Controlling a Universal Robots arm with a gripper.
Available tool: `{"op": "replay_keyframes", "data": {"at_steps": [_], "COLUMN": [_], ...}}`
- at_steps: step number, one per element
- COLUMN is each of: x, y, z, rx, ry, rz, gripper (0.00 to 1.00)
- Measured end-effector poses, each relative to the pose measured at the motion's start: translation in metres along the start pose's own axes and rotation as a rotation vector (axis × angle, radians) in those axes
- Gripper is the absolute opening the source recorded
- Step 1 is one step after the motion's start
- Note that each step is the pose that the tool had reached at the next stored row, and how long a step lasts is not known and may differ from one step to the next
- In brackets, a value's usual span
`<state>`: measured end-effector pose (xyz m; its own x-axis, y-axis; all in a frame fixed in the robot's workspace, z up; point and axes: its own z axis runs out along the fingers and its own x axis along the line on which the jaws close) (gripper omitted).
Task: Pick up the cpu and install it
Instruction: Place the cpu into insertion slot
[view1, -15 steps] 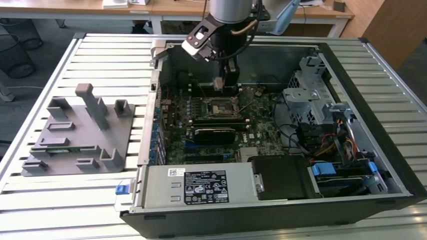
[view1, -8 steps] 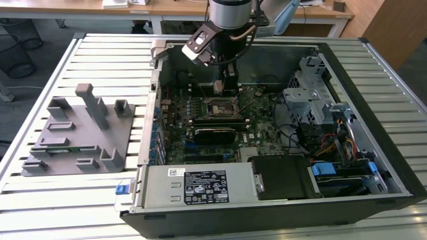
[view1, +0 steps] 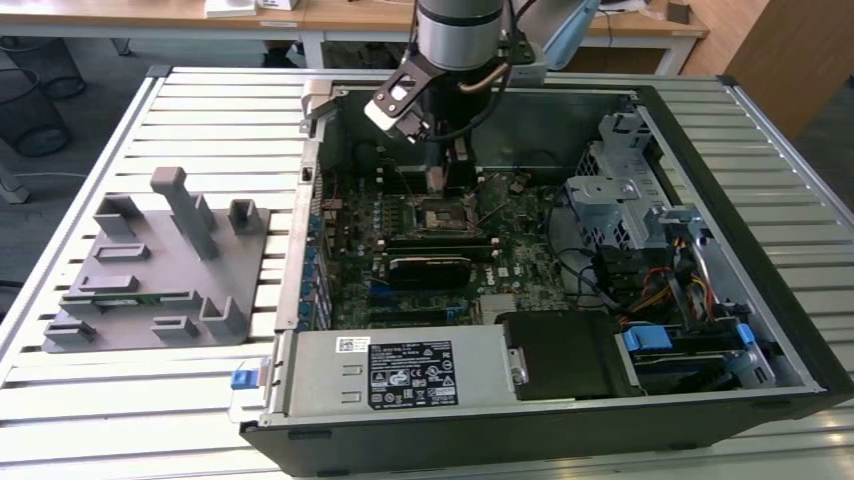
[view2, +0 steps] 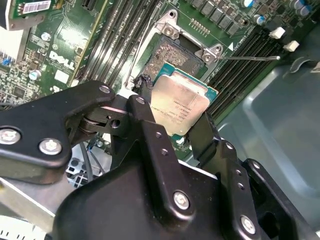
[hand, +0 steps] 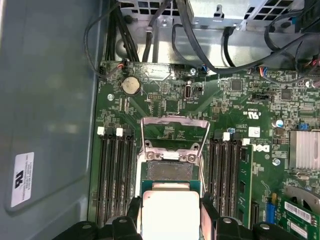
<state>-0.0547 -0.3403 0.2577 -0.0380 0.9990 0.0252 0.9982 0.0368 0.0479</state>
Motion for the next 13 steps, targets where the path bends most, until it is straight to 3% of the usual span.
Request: {"op": "replay_keyframes", "data": {"at_steps": [10,13], "x": [-0.0003,-0.0004], "y": [-0.0006,-0.0008], "z": [0.0131,0.0155], "rx": [-0.0002,0.0002], "ry": [-0.0005,-0.0080], "rz": [0.002,0.004], "gripper": [0.54,0.54]}}
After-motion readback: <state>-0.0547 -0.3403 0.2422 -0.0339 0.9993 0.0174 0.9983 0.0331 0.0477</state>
